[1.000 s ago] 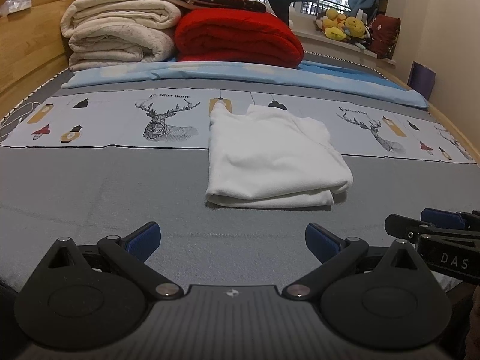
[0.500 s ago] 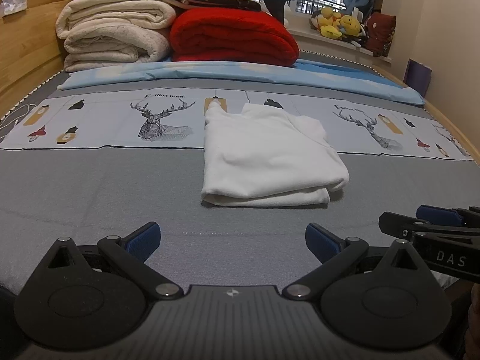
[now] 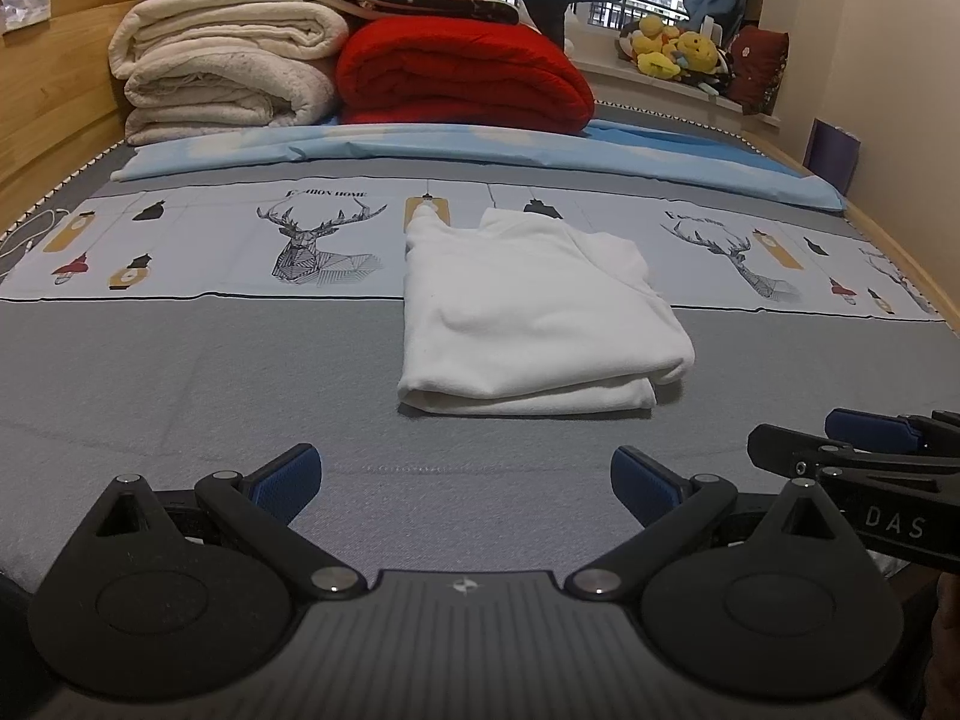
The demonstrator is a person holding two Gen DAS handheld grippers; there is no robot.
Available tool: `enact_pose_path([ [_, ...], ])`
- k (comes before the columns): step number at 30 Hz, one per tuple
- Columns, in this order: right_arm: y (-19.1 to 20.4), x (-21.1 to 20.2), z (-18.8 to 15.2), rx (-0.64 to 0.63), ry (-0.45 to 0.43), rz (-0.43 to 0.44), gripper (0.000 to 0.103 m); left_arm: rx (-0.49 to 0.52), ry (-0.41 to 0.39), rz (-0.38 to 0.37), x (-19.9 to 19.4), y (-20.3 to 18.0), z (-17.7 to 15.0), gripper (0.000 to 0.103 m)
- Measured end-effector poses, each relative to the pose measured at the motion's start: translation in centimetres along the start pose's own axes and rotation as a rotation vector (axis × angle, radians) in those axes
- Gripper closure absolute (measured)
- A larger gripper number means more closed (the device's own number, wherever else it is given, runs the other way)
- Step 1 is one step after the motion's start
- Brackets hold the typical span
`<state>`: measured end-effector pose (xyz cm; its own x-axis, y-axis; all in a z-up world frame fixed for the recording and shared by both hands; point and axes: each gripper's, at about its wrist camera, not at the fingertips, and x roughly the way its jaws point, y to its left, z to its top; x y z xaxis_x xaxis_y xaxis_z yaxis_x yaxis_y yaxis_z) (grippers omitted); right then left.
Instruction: Fold small clothes
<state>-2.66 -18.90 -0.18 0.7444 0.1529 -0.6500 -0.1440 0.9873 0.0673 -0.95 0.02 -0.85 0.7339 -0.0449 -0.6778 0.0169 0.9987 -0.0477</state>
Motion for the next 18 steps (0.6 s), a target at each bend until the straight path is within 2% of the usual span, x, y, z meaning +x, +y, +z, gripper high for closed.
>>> enact_pose_path([
  [18,0.26,-0.06,0.12,-0.005,-0.001,0.003,0.038,0.004,-0.001,-0.007,0.08,-0.09,0.05,0.000],
])
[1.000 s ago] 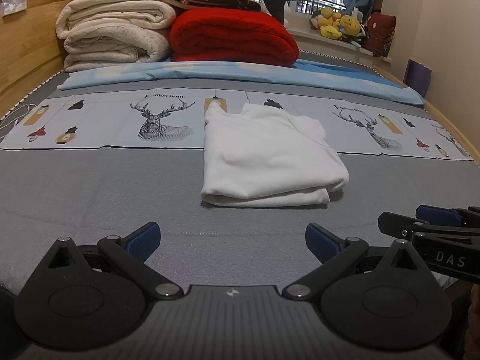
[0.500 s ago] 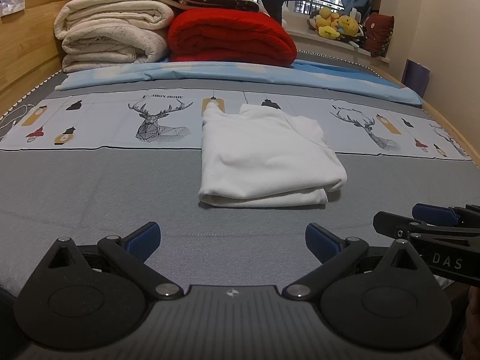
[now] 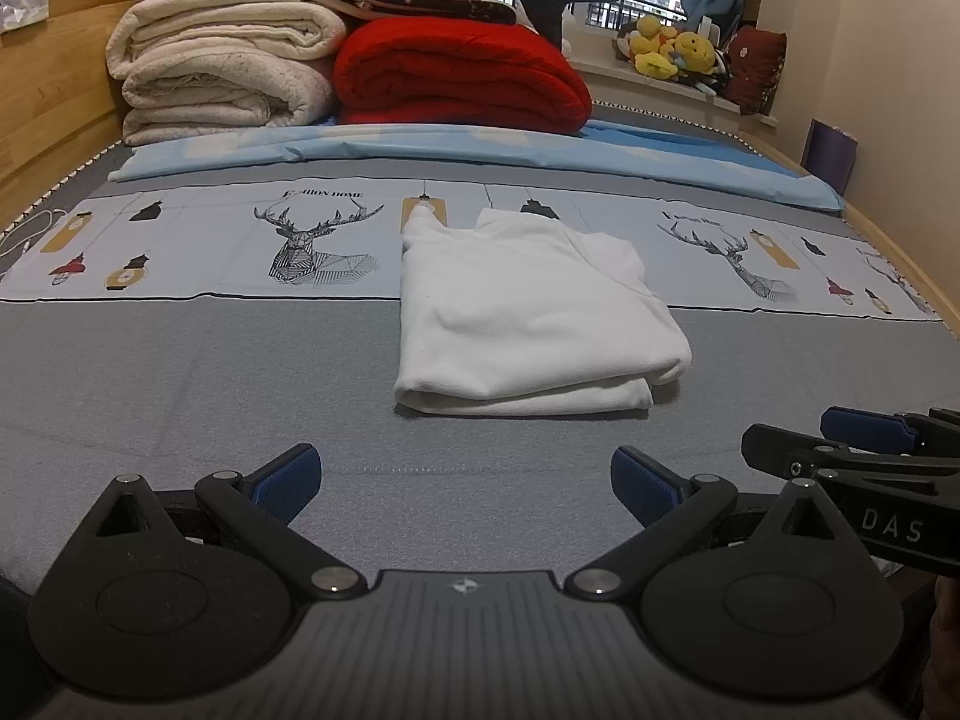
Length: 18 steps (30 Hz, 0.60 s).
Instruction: Fold small clothes
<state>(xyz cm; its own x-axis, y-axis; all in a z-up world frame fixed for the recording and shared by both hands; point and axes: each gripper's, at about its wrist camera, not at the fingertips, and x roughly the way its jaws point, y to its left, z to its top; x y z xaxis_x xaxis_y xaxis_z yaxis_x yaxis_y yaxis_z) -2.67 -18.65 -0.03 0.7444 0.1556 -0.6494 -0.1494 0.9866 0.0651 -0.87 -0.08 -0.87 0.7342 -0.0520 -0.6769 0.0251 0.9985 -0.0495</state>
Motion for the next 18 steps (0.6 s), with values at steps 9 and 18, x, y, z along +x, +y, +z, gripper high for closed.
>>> enact_pose_path([
  [9,0.05,-0.05,0.06,-0.003,-0.001,0.003,0.038,0.001,0.001,-0.003,0.04,-0.06,0.01,0.000],
  [18,0.10,-0.04,0.06,-0.002,-0.001,0.002,0.038,0.003,-0.002,-0.004,0.03,-0.09,0.03,0.000],
])
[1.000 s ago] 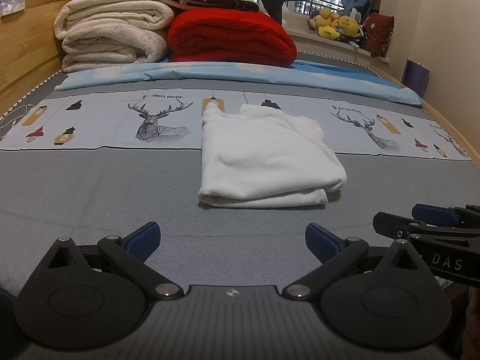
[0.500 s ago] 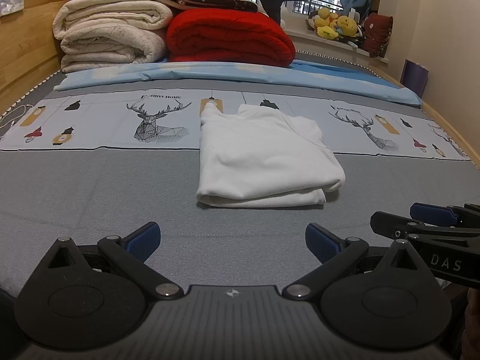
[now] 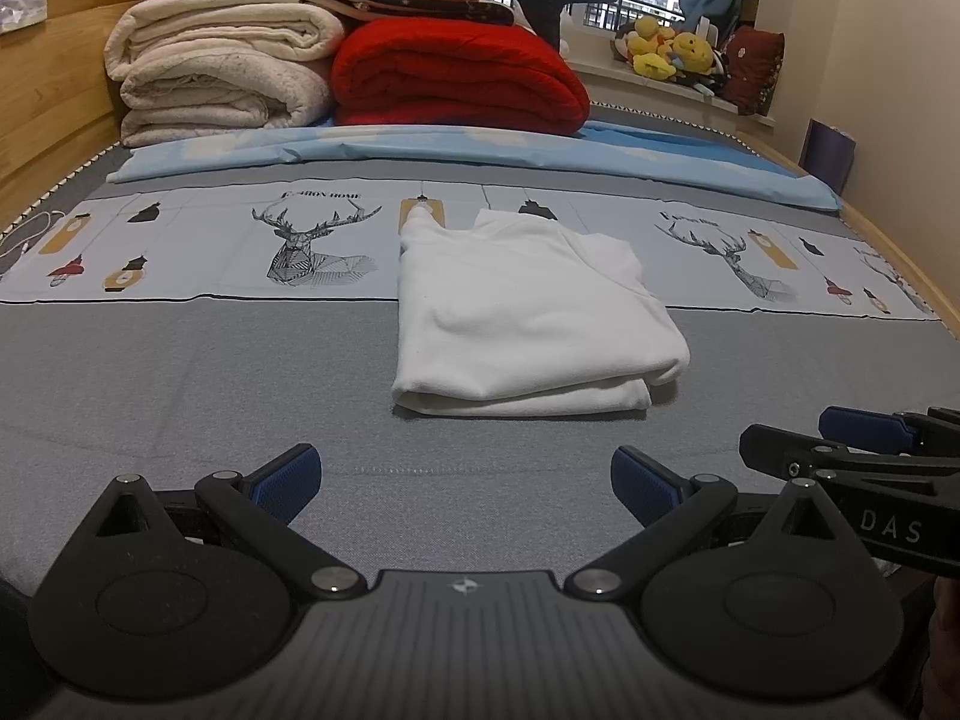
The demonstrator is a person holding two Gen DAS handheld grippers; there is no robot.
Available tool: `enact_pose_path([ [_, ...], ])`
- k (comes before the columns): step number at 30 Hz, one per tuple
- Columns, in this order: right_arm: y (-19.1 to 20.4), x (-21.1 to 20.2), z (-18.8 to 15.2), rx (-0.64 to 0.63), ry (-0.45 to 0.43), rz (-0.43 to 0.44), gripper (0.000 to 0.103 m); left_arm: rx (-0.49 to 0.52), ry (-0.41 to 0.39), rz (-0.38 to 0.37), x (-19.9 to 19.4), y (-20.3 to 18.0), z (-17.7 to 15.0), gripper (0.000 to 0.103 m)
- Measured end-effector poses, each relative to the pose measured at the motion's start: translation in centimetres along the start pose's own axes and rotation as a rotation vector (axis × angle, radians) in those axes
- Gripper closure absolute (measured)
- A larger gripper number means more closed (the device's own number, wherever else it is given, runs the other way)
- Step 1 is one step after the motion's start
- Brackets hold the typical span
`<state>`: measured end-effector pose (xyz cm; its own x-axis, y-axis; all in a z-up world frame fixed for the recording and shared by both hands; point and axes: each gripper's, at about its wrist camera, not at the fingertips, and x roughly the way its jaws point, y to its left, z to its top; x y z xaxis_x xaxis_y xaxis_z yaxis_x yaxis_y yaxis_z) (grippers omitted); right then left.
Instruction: Fold small clothes
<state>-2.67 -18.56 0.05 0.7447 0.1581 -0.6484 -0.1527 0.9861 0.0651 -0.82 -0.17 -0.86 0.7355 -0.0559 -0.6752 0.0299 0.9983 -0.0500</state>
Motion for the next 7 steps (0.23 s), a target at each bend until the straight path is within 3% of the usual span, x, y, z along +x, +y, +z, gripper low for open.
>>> enact_pose_path([
  [7,-0.01,0.01,-0.01,0.001,0.001,0.000,0.038,0.007,-0.003,-0.006,0.09,0.08,-0.08,0.000],
])
